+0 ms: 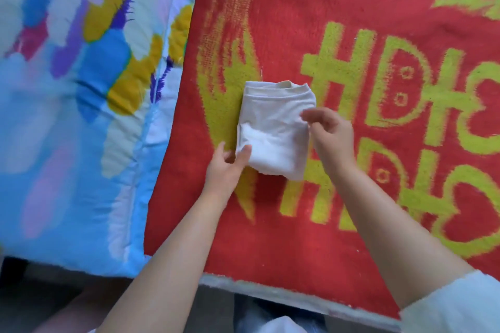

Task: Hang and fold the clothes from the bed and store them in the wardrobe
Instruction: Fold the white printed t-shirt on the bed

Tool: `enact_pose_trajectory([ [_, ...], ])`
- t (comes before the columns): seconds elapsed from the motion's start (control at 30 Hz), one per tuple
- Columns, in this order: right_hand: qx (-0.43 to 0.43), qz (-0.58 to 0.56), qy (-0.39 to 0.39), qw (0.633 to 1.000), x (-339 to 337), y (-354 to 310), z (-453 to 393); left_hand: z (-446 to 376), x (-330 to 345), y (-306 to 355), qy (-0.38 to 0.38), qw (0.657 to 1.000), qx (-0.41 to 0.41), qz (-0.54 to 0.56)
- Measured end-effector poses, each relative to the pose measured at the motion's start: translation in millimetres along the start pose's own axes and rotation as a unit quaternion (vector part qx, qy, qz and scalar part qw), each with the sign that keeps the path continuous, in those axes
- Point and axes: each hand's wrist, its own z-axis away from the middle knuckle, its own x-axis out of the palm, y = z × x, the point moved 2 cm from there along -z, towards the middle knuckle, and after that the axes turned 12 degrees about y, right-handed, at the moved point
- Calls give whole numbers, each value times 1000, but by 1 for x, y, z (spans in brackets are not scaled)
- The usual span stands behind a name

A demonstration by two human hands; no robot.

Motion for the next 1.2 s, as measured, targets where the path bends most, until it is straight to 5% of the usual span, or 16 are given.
enact_pose_trajectory([
  [0.07, -25, 102, 60, 993, -8, 10, -19, 4, 13, 9, -18, 1000, -15, 5],
  [0.13, 57, 140, -33, 988, 2, 18, -34, 2, 20, 8, 18, 997, -65, 43],
  [0.2, 143, 97, -132, 976, 15, 18, -42, -1, 27, -2, 67, 990, -107, 70],
  [0.37, 278, -14, -151, 948, 19, 15, -33, 11, 26, -15, 45, 948, -141, 283],
  [0.53, 276, -155, -245, 917, 2, -18, 24, 66, -4, -20, 18, 883, -162, 441],
  [0.77, 268, -223, -390, 852, -10, -86, 175, 193, -107, -42, 93, 803, -184, 560],
  [0.83, 254, -232, -441, 829, -6, -104, 232, 237, -141, -61, 136, 782, -194, 577],
  [1.07, 106, -40, -600, 792, -10, -134, 438, 419, -257, -170, 479, 670, -118, 555],
  [1.2, 17, 78, -694, 716, -28, -130, 574, 539, -310, -258, 586, 624, -112, 505],
])
